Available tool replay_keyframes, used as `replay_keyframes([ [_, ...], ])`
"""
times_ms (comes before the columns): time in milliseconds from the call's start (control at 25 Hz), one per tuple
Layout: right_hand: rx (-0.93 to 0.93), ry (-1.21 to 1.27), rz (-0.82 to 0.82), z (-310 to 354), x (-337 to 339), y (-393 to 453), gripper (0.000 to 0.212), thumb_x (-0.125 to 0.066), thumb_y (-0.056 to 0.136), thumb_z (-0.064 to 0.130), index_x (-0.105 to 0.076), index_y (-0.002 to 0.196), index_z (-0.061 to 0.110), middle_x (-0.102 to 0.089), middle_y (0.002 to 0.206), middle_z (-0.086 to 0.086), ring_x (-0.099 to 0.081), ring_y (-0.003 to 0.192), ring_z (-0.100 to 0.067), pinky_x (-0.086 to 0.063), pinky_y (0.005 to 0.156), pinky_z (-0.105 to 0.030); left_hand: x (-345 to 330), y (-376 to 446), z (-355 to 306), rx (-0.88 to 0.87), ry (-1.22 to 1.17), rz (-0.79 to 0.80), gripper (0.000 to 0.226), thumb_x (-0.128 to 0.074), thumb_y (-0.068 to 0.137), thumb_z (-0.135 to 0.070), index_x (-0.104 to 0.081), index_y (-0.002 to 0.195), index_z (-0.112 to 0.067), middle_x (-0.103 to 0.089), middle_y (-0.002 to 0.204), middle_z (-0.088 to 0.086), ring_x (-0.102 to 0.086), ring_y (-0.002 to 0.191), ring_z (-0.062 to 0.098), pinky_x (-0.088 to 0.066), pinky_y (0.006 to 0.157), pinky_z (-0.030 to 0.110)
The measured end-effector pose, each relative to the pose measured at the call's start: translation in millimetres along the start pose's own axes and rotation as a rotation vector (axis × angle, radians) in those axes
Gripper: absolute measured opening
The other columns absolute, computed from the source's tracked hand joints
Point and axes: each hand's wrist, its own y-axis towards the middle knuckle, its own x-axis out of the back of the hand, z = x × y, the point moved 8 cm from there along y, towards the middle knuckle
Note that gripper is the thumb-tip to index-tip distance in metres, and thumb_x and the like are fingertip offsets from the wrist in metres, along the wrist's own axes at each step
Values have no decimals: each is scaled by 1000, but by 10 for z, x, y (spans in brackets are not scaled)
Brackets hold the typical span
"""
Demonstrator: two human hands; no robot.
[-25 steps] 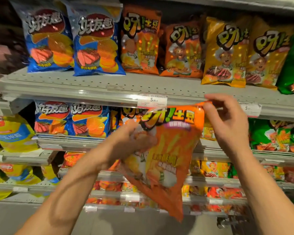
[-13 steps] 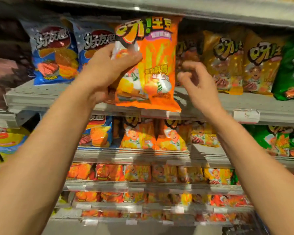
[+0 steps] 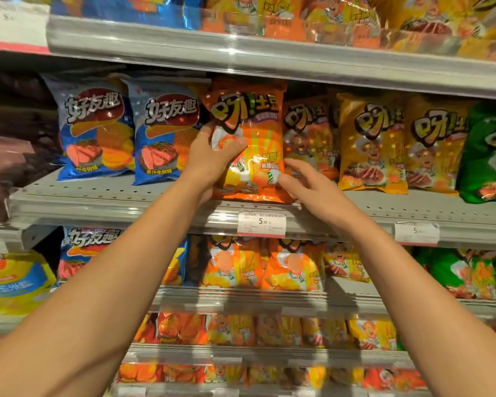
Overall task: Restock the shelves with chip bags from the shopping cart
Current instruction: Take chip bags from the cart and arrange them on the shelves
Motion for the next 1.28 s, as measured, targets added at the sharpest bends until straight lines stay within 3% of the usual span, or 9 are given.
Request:
replay_keyframes([
  [80,9,-22,28,22,-74,58,63,-68,92,47,-43,148,29,-72,108,-3,-68,101,-15,-53,87,-36,-21,34,-12,-36,78,29,55,-79,86,-29,-55,135,-18,-68,109,-13,-70,92,-5,-55,68,13],
  [240,-36,8,54,-26,-151,130,56,-74,90,35,-50,139,23,-72,98,-8,-71,95,-26,-54,87,-45,-60,7,266,105,96,178,62,-71,88,-52,-51,140,-26,-65,128,-7,-63,118,14,-53,95,31],
  [400,-143,130,101,-74,-112,190,37,-65,94,49,-63,122,25,-72,101,5,-66,71,0,-51,65,-16,22,27,292,186,-17,141,59,-62,93,-57,-48,143,-27,-72,110,-17,-71,90,-6,-57,68,19],
  [600,-89,40,103,-92,-183,217,26,-66,97,34,-70,105,10,-75,104,-12,-67,85,-18,-49,73,-31,118,64,268,113,43,-2,58,-75,89,-33,-51,140,-19,-64,101,-18,-67,79,-9,-54,62,12],
  [760,-89,80,105,-123,-194,201,30,-69,89,52,-71,100,24,-75,84,8,-69,79,-14,-49,73,-33,152,-18,223,96,132,-89,67,-75,89,-38,-45,143,-13,-61,120,1,-62,105,14,-55,84,22],
  [880,-64,40,88,-177,-209,240,36,-71,89,49,-70,98,15,-56,60,12,-50,61,-11,-36,64,-32,147,-267,-104,-313,590,-204,80,-74,87,-46,-34,151,-18,-39,140,8,-38,132,24,-38,104,33],
  [960,-64,19,57,-208,-198,262,36,-70,89,49,-69,95,13,-53,63,5,-48,63,-14,-34,67,-35,-37,-439,-176,-521,817,-93,78,-72,90,-44,-34,155,-24,-31,153,11,-28,140,26,-33,111,38],
  [1080,-55,-65,24,-180,-212,262,40,-69,88,56,-72,99,18,-56,68,3,-52,65,-15,-37,66,-36,-110,-446,30,-387,904,96,68,-58,97,-48,-33,157,-27,-16,166,6,-18,149,23,-26,118,42],
  [1280,-6,-328,-94,-73,-173,177,45,-59,89,66,-69,115,30,-57,70,12,-59,75,-14,-39,63,-34,-142,-438,38,-350,969,97,66,-55,101,-44,-29,159,-24,-10,168,8,-13,153,27,-20,121,42],
])
